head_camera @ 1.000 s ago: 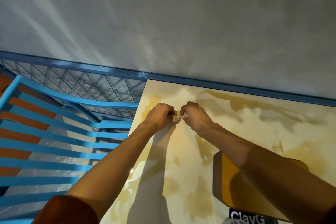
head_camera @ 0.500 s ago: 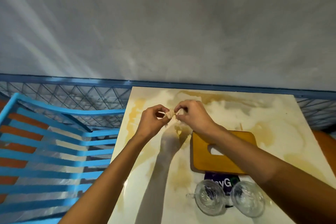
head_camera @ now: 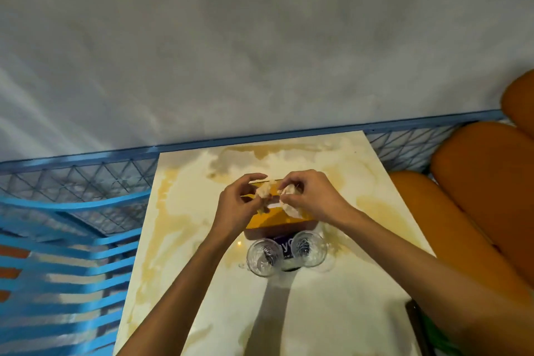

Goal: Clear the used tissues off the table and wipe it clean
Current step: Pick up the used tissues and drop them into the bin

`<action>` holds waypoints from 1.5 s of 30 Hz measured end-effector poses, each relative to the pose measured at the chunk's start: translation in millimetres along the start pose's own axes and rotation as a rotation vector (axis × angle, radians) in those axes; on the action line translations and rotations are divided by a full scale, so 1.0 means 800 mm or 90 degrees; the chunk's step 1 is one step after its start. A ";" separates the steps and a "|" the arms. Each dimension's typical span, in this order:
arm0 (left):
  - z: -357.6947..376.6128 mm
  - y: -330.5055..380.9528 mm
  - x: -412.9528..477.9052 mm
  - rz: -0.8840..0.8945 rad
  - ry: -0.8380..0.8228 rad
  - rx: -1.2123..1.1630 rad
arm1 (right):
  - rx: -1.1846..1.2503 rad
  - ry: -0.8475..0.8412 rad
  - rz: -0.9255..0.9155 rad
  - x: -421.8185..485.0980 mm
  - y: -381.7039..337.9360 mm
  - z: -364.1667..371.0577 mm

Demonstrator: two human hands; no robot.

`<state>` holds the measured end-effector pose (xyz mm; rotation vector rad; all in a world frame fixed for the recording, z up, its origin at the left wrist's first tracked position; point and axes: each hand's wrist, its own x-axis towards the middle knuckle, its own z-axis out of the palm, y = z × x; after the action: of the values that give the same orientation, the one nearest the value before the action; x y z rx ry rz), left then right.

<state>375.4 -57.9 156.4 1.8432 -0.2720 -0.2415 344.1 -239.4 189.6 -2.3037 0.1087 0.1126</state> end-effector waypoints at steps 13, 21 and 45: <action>0.208 0.066 -0.183 0.019 -0.147 0.010 | 0.074 0.082 0.083 -0.272 0.142 -0.100; 0.398 0.085 -0.316 0.002 -0.295 0.020 | 0.164 0.185 0.183 -0.482 0.284 -0.154; 0.797 -0.124 -0.424 -0.359 -0.513 0.200 | 0.205 0.216 0.680 -0.718 0.639 -0.062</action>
<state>-133.6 -507.3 -109.4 2.0197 -0.3438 -1.4096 -282.3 -593.7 -85.9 -1.6981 1.4060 0.2199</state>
